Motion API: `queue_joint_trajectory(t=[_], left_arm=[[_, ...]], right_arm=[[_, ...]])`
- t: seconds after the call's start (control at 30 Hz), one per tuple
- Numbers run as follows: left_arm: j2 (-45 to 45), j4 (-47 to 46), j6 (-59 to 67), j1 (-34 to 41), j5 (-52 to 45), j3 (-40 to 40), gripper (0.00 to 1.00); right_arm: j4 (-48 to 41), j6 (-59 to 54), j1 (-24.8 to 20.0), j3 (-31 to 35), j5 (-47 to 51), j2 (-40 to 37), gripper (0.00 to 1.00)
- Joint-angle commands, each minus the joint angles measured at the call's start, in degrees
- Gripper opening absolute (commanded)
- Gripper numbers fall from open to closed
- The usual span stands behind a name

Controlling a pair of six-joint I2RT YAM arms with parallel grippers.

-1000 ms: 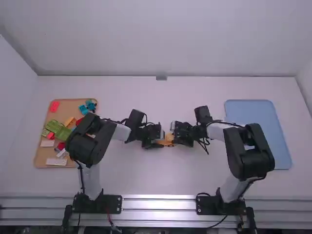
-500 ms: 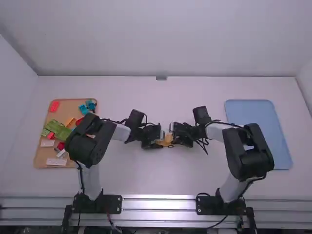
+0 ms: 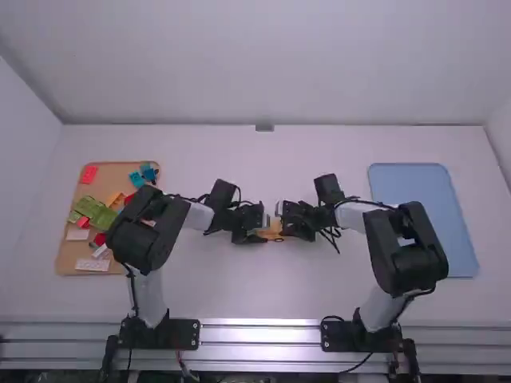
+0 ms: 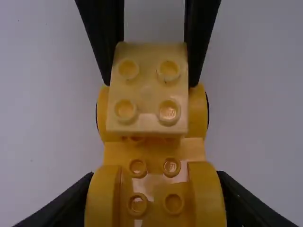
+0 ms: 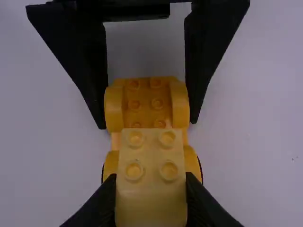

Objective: Assemble lego blocks to make yellow taxi

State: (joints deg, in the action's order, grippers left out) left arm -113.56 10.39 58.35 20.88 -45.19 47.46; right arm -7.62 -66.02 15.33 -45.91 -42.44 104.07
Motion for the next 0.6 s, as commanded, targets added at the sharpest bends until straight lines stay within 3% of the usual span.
queue_joint_trajectory(t=[0.0,0.13,0.43,0.5,0.53,0.57], left_arm=[[-3.43,-2.95,-1.55,-0.20,8.61,-3.13,0.43],[-3.43,-3.06,-1.49,-0.20,8.63,-3.13,0.44],[-3.43,-3.06,-1.51,-0.20,8.61,-2.89,0.45],[-3.43,-3.02,-1.53,-0.20,8.63,-2.84,0.45],[-3.43,-2.99,-1.51,-0.20,8.66,-2.86,0.45],[-3.43,-2.99,-1.51,-0.20,8.63,-2.86,0.45]], right_arm=[[-0.11,0.17,0.20,-0.96,0.46,0.52,0.38],[-0.15,0.20,-0.85,-0.96,-1.07,0.52,0.48],[-0.79,-1.55,-3.82,-2.89,-12.11,0.42,0.48],[-0.17,-1.49,-4.15,-2.95,-12.96,0.42,0.33],[-0.20,-1.51,-4.02,-2.89,-12.35,0.46,0.17],[-0.35,-1.49,-3.85,-2.89,-11.58,0.48,0.10]])
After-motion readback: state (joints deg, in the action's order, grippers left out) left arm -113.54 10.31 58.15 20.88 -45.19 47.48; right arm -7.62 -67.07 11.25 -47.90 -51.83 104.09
